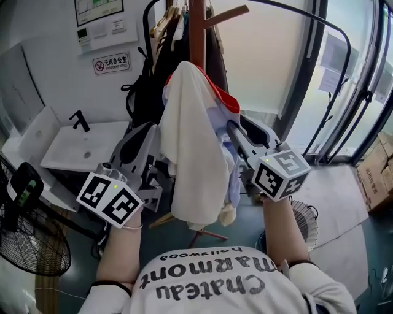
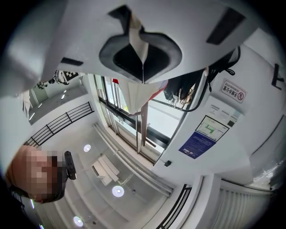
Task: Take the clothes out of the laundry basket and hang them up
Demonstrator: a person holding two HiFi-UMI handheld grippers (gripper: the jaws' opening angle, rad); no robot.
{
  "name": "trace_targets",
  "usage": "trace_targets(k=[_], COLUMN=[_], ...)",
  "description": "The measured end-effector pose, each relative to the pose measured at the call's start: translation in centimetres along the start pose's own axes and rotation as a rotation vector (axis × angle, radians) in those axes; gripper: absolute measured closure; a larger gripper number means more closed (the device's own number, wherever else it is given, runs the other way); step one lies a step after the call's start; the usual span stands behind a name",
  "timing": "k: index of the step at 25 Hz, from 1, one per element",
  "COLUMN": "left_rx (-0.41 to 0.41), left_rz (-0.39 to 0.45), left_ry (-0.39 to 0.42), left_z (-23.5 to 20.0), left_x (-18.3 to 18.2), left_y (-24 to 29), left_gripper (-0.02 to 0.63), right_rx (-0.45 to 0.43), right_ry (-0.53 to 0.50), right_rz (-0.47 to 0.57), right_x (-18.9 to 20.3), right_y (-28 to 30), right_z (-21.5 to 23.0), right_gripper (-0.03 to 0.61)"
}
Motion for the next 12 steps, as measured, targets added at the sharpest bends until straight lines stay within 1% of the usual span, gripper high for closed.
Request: trace_targets(k=[6, 9, 12], left_rx=[-0.015, -0.047, -0.085], left_rz=[-0.019, -0.021, -0.018], left_ry=[0.001, 0.007, -0.005], left_z=[3.2, 4.6, 6.4], left_x=[1.2, 2.0, 2.7], left_y=[-0.6, -0.7, -0.8], left_gripper=[0.6, 0.6, 0.6], right_rx=[-0.002, -0.01, -0.045], right_ry=[0.006, 0.02, 0.041], right_rz=[0.002, 0.012, -0.023], right_x=[0.1, 0.5, 1.0], right_y=[-2.3, -3.6, -4.8], right_z=[-0.4, -0.4, -0.4], right_gripper=[0.414, 0.414, 0.414])
Point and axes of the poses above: the fingertips, and each gripper's own axes: y forward along the fingers, z to its right, x out of its underside, the point moved 8 cm from there along -y, backward along the fingers, and after that the axes turned 8 degrees about -x, right-handed, at the moved point
